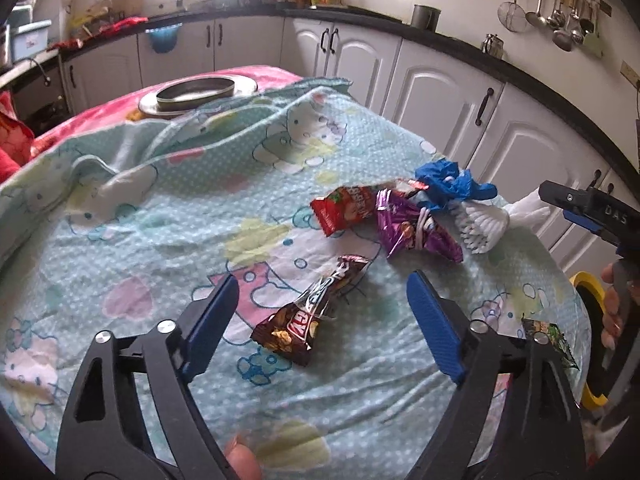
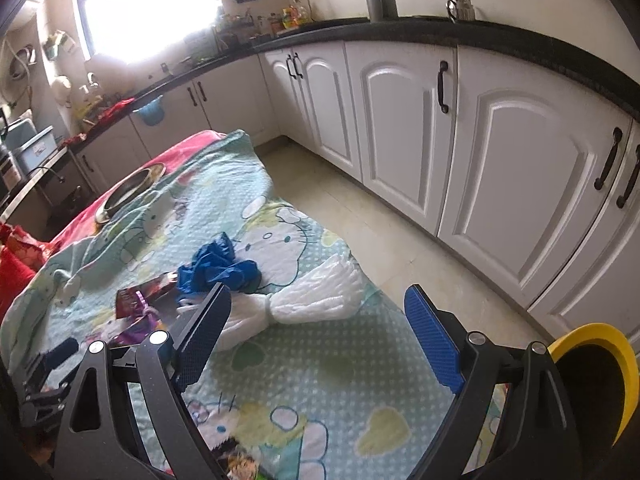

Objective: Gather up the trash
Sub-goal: 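Grasp the brown chocolate wrapper with the left tool while the right tool grasps the white mesh bag, then carry the chocolate wrapper and white mesh bag with both tools over the yellow bin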

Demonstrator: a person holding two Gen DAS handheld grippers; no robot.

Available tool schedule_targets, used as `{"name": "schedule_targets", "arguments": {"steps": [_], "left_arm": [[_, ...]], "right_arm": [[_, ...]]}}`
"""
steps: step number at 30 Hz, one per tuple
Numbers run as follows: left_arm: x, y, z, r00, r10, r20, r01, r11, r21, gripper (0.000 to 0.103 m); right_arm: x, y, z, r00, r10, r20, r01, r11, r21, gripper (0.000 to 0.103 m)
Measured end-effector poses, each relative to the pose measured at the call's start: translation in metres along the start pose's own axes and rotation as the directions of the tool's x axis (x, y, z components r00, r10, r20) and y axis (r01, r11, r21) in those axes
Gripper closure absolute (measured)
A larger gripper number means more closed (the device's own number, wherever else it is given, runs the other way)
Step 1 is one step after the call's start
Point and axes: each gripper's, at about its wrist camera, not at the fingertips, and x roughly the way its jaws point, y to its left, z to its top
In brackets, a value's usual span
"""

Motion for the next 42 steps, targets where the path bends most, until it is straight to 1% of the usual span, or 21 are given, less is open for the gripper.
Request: {"name": "schedule_targets", "arguments": {"steps": [4, 6, 9, 11, 13, 15, 17, 19, 21, 23, 24, 26, 31, 33, 34, 40, 42], "left_arm": [[0.008, 0.003, -0.002, 0.999, -0.028, -0.032, 0.028, 0.999, -0.016, 0.036], [0.011, 0.005, -0.004, 0.998, -0.041, -0.044, 0.04, 0.999, -0.025, 0.037], [0.013, 0.006, -0.005, 0.998, -0.047, -0.052, 0.046, 0.998, -0.035, 0.039], [0.013, 0.006, -0.005, 0.997, -0.047, -0.055, 0.045, 0.998, -0.034, 0.043], [0.014, 0.006, -0.005, 0.997, -0.045, -0.058, 0.044, 0.999, -0.032, 0.045], [0.015, 0.005, -0.006, 0.997, -0.045, -0.063, 0.043, 0.999, -0.028, 0.047], [0.015, 0.005, -0.006, 0.997, -0.041, -0.068, 0.04, 0.999, -0.025, 0.05], [0.016, 0.005, -0.006, 0.997, -0.036, -0.072, 0.035, 0.999, -0.017, 0.052], [0.016, 0.004, -0.007, 0.997, -0.025, -0.075, 0.024, 1.0, -0.008, 0.056], [0.015, 0.004, -0.007, 0.997, -0.016, -0.076, 0.016, 1.0, 0.0, 0.064], [0.015, 0.004, -0.008, 0.997, -0.012, -0.077, 0.012, 1.0, 0.002, 0.066], [0.014, 0.005, -0.008, 0.997, -0.014, -0.078, 0.014, 1.0, 0.001, 0.07], [0.011, 0.005, -0.011, 0.996, -0.024, -0.081, 0.025, 1.0, 0.007, 0.073], [0.009, 0.005, -0.012, 0.997, -0.024, -0.08, 0.024, 1.0, 0.009, 0.08], [0.008, 0.005, -0.013, 0.996, -0.027, -0.08, 0.028, 1.0, 0.007, 0.081], [0.001, 0.004, -0.016, 0.996, -0.042, -0.076, 0.042, 0.999, 0.003, 0.081], [-0.004, 0.003, -0.017, 0.996, -0.061, -0.071, 0.061, 0.998, -0.009, 0.081]], "right_arm": [[0.017, -0.004, 0.002, 1.0, -0.01, -0.03, 0.011, 1.0, 0.021, 0.021], [0.024, -0.007, 0.003, 0.999, -0.01, -0.048, 0.012, 0.999, 0.044, 0.024], [0.032, -0.01, 0.004, 0.997, 0.012, -0.07, -0.007, 0.997, 0.072, 0.028], [0.036, -0.011, 0.004, 0.996, 0.025, -0.085, -0.018, 0.997, 0.081, 0.031], [0.038, -0.011, 0.002, 0.994, 0.042, -0.101, -0.033, 0.996, 0.085, 0.038], [0.04, -0.013, 0.001, 0.992, 0.059, -0.116, -0.048, 0.995, 0.092, 0.053], [0.038, -0.014, -0.001, 0.991, 0.067, -0.115, -0.056, 0.994, 0.098, 0.056], [0.034, -0.015, -0.004, 0.991, 0.072, -0.116, -0.063, 0.994, 0.085, 0.063], [0.03, -0.014, -0.006, 0.99, 0.08, -0.119, -0.072, 0.995, 0.071, 0.074], [0.025, -0.014, -0.008, 0.988, 0.088, -0.123, -0.082, 0.995, 0.059, 0.08], [0.023, -0.014, -0.01, 0.988, 0.092, -0.126, -0.086, 0.995, 0.051, 0.083], [0.019, -0.015, -0.014, 0.988, 0.091, -0.128, -0.087, 0.996, 0.038, 0.085], [0.006, -0.016, -0.023, 0.988, 0.089, -0.124, -0.086, 0.996, 0.024, 0.087], [0.001, -0.017, -0.026, 0.989, 0.091, -0.12, -0.089, 0.996, 0.02, 0.087], [-0.002, -0.017, -0.028, 0.989, 0.092, -0.117, -0.091, 0.996, 0.019, 0.087], [-0.024, -0.02, -0.036, 0.991, 0.105, -0.085, -0.103, 0.994, 0.026, 0.087], [-0.033, -0.021, -0.038, 0.992, 0.113, -0.062, -0.111, 0.993, 0.03, 0.088]]}}
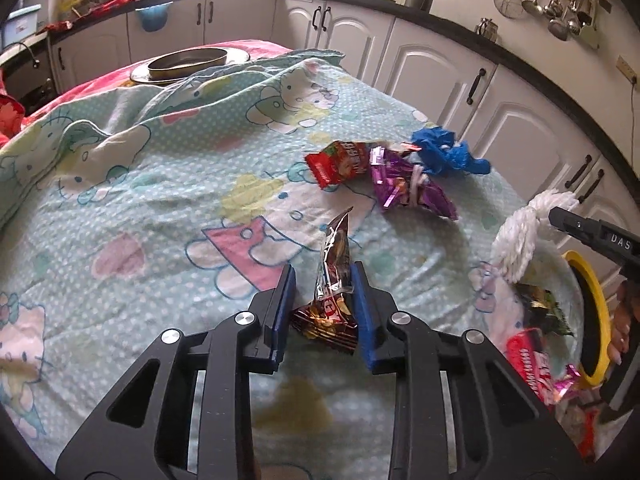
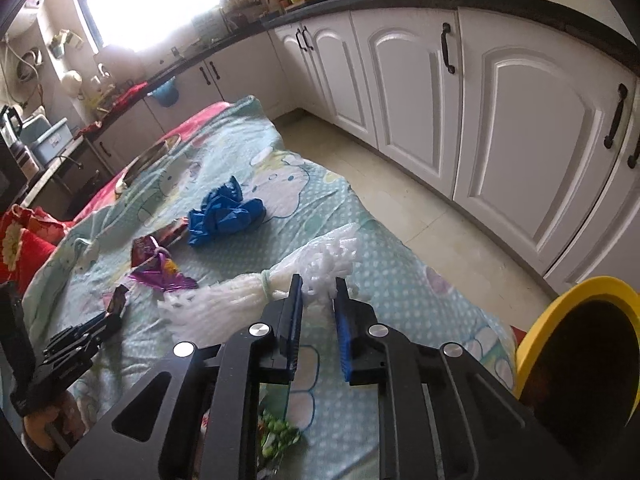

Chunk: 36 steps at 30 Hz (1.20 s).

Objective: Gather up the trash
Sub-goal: 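Carry the chocolate wrapper and white mesh bag with both tools over the yellow bin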

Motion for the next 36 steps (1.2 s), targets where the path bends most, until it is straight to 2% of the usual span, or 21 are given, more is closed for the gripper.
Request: {"name": "schedule_targets", "arguments": {"steps": [14, 23, 36], "left_arm": [[-0.044, -0.046, 0.007, 0.992, -0.072, 0.104, 0.066, 0.996, 0.061, 0.081], [-0.057, -0.078, 0.007, 0.986, -0.113, 0.125, 0.098, 0.988, 0.121, 0.081], [-0.065, -0.131, 0.008, 0.972, -0.188, 0.14, 0.158, 0.966, 0.203, 0.081]], "right_arm": [[-0.059, -0.007, -0.009, 0.991, 0.016, 0.133, -0.019, 1.0, 0.022, 0.089], [-0.091, -0.023, -0.006, 0.969, 0.006, 0.249, -0.022, 0.998, 0.061, 0.089], [-0.131, -0.041, -0.01, 0.955, -0.02, 0.295, 0.007, 0.999, 0.045, 0.089]]}}
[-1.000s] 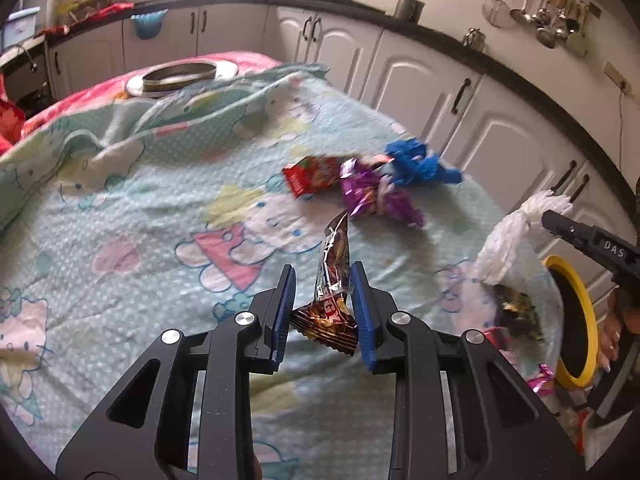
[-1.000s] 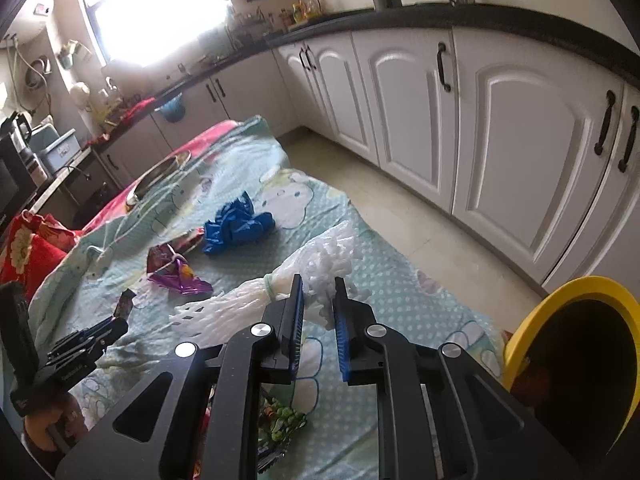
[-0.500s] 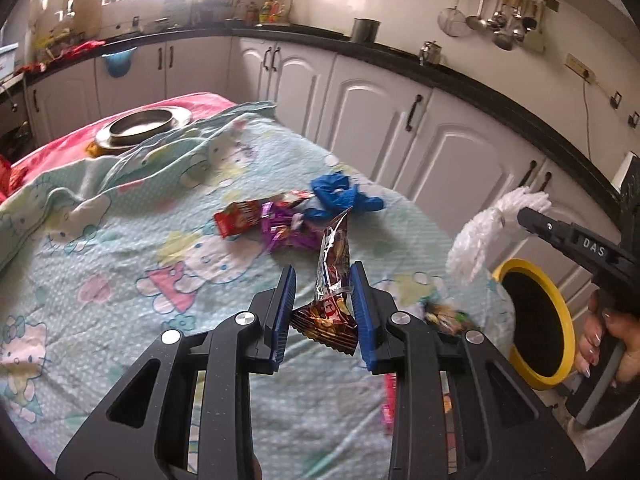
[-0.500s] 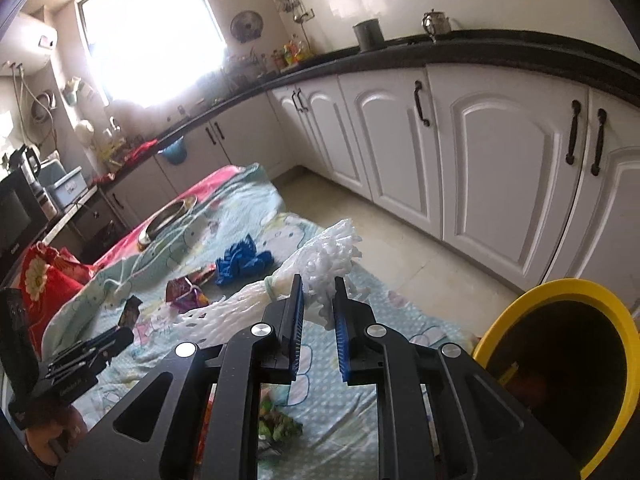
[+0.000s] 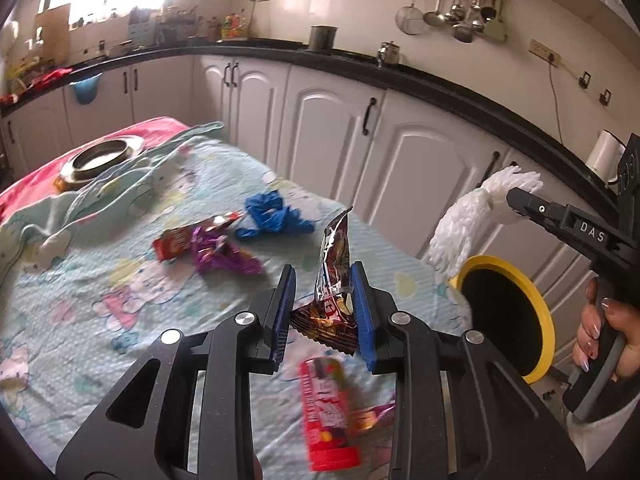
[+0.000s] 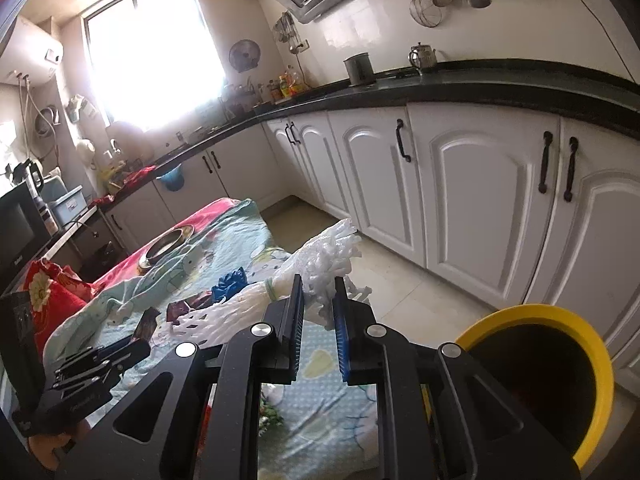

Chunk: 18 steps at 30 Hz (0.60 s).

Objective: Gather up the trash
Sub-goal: 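Carry the chocolate wrapper and white mesh bag with both tools over the yellow bin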

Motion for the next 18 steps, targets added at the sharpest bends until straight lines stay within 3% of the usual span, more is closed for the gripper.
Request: {"name": "schedule_targets", "arguments": {"steps": [18], "left_arm": [[0.016, -0.073, 0.009, 0.995, -0.101, 0.0, 0.101, 0.991, 0.085, 0.081]], "right_arm": [[-0.062, -0.056, -0.008, 0.994, -0.107, 0.035, 0.106, 0.994, 0.02, 0.089]]}}
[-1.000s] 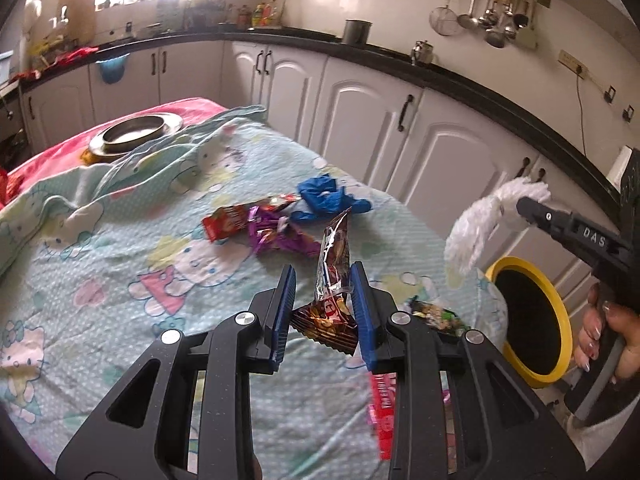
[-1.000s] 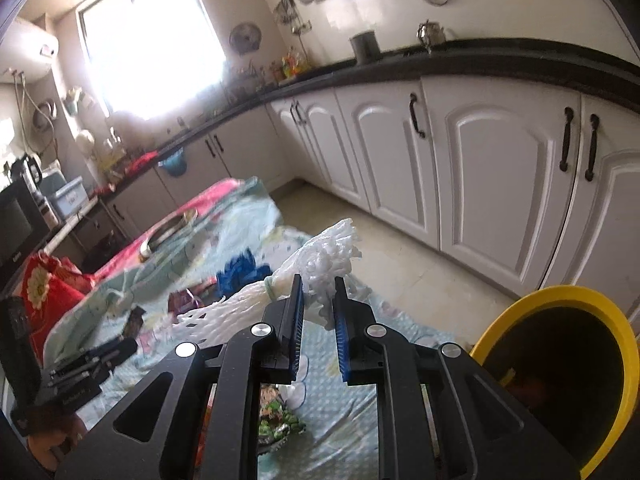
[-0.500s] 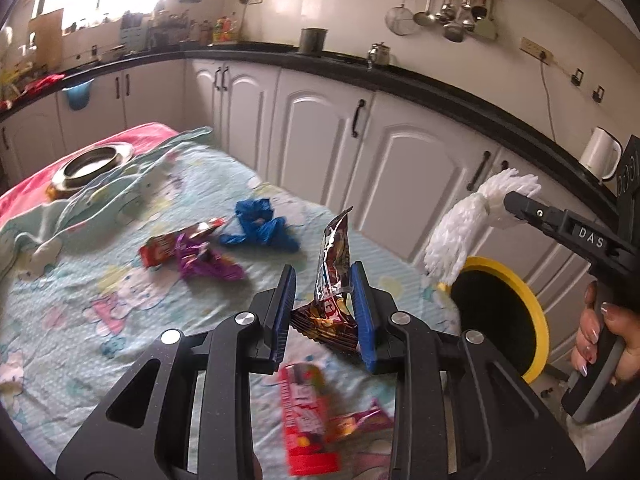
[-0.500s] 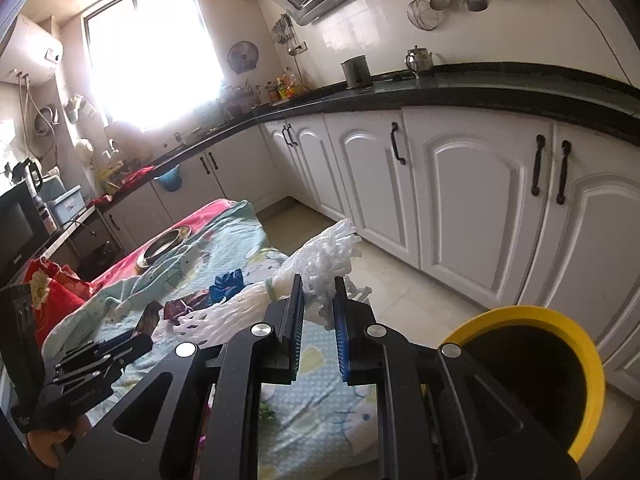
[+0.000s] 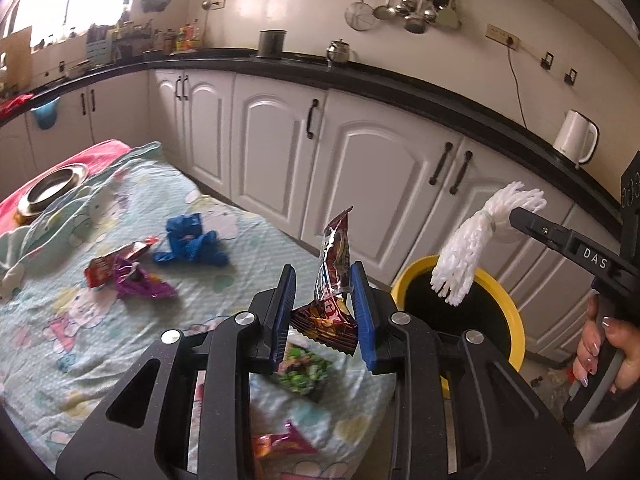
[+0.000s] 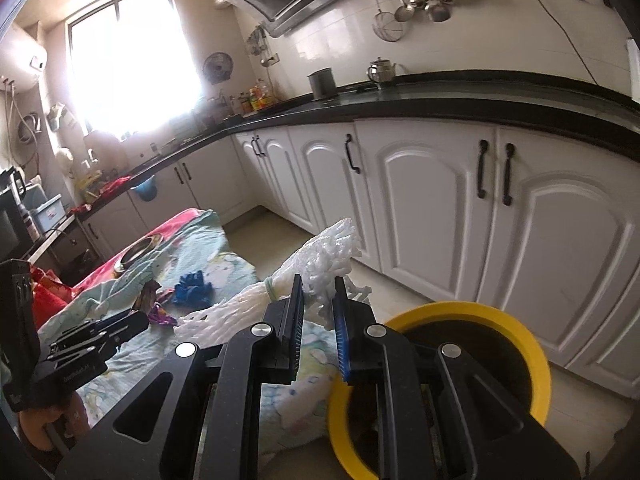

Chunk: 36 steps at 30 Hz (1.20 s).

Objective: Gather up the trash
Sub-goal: 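Carry the chocolate wrapper and white mesh bag with both tools over the yellow bin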

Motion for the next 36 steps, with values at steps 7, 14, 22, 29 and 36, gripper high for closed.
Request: {"name": "schedule_targets", "arguments": {"steps": [7, 14, 22, 29, 36], "left_arm": [[0.011, -0.025, 0.0, 0.999, -0.034, -0.007, 0.034, 0.999, 0.036, 0.081], [0.024, -0.051, 0.0, 0.997, -0.072, -0.016, 0.073, 0.995, 0.061, 0.081], [0.043, -0.082, -0.001, 0.993, -0.11, -0.045, 0.114, 0.988, 0.106, 0.081], [0.061, -0.11, -0.005, 0.989, -0.129, -0.075, 0.139, 0.978, 0.158, 0.081], [0.081, -0.135, -0.012, 0.983, -0.146, -0.113, 0.166, 0.966, 0.197, 0.081]], "right_arm": [[-0.013, -0.022, -0.012, 0.999, -0.048, 0.001, 0.048, 0.999, 0.003, 0.089], [-0.024, -0.045, -0.028, 0.994, -0.113, 0.005, 0.113, 0.993, 0.023, 0.089], [-0.03, -0.07, -0.043, 0.981, -0.196, -0.007, 0.196, 0.98, 0.027, 0.089], [-0.031, -0.088, -0.058, 0.972, -0.234, -0.031, 0.235, 0.971, 0.041, 0.089], [-0.027, -0.097, -0.073, 0.961, -0.269, -0.067, 0.271, 0.962, 0.031, 0.089]]}}
